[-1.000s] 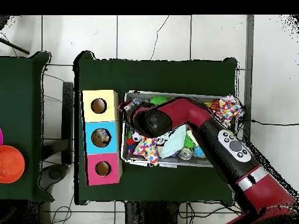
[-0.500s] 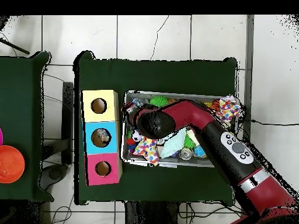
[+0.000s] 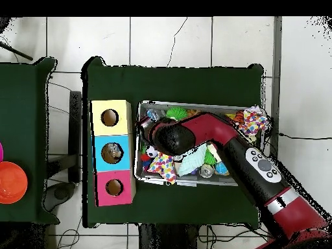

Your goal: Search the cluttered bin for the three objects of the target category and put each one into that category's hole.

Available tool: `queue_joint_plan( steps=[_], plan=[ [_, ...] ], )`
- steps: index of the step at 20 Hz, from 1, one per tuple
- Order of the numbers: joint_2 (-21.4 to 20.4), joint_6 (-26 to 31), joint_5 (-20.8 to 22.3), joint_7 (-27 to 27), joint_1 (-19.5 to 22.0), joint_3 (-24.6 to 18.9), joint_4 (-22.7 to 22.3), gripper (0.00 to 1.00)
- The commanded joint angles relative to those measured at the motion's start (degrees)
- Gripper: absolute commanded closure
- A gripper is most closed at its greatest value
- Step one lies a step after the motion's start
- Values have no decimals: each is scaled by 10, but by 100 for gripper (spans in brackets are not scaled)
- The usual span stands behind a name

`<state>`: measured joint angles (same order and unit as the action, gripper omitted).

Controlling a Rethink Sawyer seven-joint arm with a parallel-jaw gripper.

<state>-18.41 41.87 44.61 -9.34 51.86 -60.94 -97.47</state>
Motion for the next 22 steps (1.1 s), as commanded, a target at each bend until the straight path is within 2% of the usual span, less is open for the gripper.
queue_joint_plan(
  steps=[1,14,22],
  plan=[
    [29,96,8,-182,21,11,18,0],
    [52,94,13,-192,28,18,36,0],
    [51,102,12,-178,12,24,59,0]
  ],
)
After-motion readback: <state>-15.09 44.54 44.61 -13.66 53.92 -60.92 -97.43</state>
